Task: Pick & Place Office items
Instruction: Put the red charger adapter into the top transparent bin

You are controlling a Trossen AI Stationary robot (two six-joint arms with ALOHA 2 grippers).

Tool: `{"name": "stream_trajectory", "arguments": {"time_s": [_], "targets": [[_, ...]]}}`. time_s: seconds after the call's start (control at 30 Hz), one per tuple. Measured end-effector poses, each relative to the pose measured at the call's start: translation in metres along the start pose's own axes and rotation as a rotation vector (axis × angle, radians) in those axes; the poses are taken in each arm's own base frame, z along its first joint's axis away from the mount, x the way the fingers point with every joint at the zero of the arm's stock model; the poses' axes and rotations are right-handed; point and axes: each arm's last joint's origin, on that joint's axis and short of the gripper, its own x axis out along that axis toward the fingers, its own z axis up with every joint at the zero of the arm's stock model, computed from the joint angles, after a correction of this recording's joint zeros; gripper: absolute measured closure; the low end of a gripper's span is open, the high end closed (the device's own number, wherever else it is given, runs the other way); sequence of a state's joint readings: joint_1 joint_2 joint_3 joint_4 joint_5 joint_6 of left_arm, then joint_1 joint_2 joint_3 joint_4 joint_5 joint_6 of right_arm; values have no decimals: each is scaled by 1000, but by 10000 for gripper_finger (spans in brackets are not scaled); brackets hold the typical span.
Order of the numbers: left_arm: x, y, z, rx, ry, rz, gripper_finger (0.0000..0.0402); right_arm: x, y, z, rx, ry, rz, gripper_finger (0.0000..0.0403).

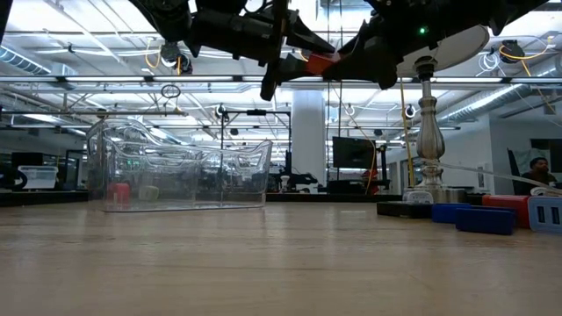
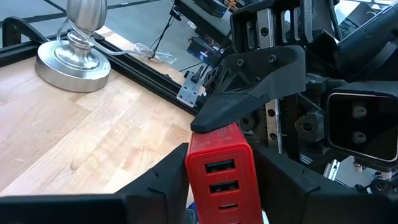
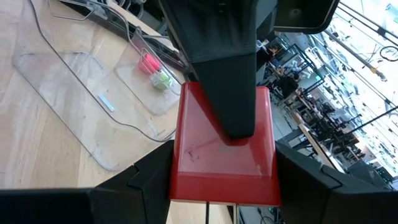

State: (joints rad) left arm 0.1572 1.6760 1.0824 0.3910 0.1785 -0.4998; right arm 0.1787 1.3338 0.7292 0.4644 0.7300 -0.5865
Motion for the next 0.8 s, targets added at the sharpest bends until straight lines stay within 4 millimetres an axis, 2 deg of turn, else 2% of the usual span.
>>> {"name": "stream_trajectory", "arguments": {"time_s": [0.23,0.57,0.8], "targets": [[0,0,0,-11,1,0,261,0,0,0,-8,2,-2,188],[0,0,-1,1,11,-4,220,0,0,0,1,0,1,188],[0,0,-3,-4,31,2,236,0,0,0,1,0,0,188]]}}
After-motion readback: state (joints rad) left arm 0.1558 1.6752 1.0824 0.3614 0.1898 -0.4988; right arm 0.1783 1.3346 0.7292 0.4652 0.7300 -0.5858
